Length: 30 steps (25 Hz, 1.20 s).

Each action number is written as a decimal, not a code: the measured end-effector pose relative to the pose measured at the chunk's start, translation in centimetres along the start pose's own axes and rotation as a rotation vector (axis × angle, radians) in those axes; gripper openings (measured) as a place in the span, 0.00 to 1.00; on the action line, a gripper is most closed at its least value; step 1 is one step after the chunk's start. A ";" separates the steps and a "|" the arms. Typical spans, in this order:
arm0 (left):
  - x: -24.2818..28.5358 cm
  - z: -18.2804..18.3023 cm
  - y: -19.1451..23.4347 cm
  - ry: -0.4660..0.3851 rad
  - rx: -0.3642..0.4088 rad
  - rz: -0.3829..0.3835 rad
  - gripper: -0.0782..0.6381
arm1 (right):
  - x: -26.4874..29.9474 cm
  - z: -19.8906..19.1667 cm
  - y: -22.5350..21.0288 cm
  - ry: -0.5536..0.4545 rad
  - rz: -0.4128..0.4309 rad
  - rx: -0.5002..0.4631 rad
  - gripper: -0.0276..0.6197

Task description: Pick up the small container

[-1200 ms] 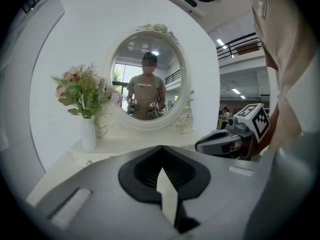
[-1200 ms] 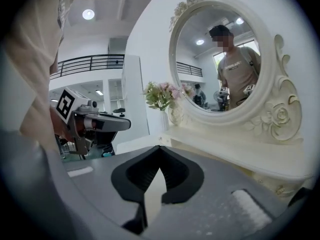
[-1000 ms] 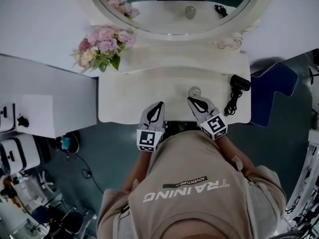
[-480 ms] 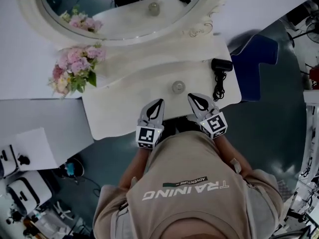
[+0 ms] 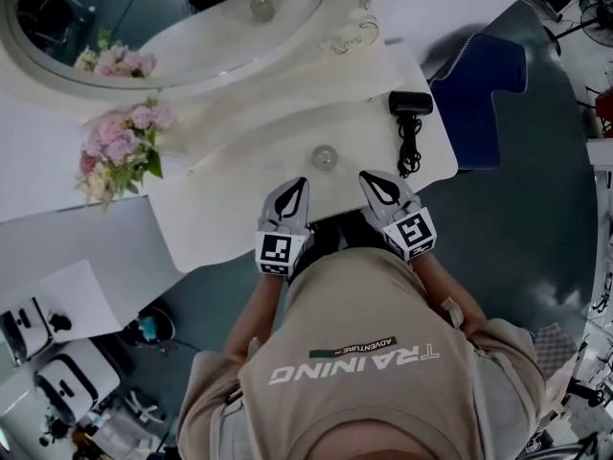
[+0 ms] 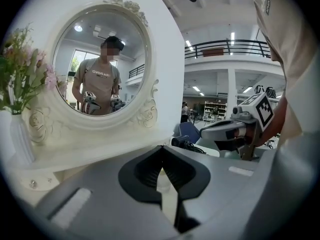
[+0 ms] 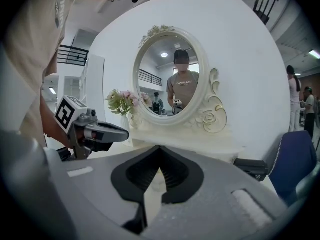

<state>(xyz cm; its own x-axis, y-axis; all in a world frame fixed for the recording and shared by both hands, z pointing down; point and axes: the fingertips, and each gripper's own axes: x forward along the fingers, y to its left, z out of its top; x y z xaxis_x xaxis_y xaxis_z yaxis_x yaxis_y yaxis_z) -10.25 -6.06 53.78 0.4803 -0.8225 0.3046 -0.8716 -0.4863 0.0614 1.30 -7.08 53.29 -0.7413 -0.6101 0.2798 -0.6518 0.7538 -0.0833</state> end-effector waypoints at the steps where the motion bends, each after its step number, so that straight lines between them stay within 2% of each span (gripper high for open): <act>1: 0.2 0.1 0.0 0.002 0.003 0.004 0.13 | -0.1 -0.2 -0.2 0.001 0.004 0.001 0.05; 6: 1.0 0.4 0.2 0.014 0.005 0.025 0.15 | 0.3 0.3 -1.1 -0.006 0.037 -0.012 0.05; 9: 1.7 0.2 0.0 0.041 -0.023 0.023 0.32 | 0.2 0.1 -1.4 -0.001 0.057 -0.011 0.05; 11: 2.3 -0.4 0.0 0.063 -0.033 0.021 0.38 | 0.3 -0.1 -1.5 0.010 0.071 -0.015 0.05; 13: 2.7 -1.1 0.1 0.085 -0.025 0.024 0.53 | 0.5 -0.1 -1.6 0.013 0.085 -0.014 0.05; 15: 3.2 -1.9 -0.1 0.104 0.001 0.018 0.72 | 0.5 0.1 -1.7 0.008 0.094 -0.015 0.05; 21: 4.5 -3.0 -0.9 0.109 0.042 -0.027 0.74 | 0.4 -0.1 -2.9 0.021 0.081 -0.006 0.05; 30: 7.9 -8.8 -1.4 0.205 0.092 -0.120 0.74 | -0.3 -1.2 -4.3 0.053 0.027 0.012 0.05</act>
<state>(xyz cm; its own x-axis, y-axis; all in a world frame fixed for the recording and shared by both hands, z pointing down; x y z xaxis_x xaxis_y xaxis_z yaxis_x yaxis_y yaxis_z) -6.07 -9.26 64.51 0.5417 -0.6846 0.4877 -0.7925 -0.6094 0.0247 4.55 -9.88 54.68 -0.7494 -0.5754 0.3276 -0.6338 0.7666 -0.1034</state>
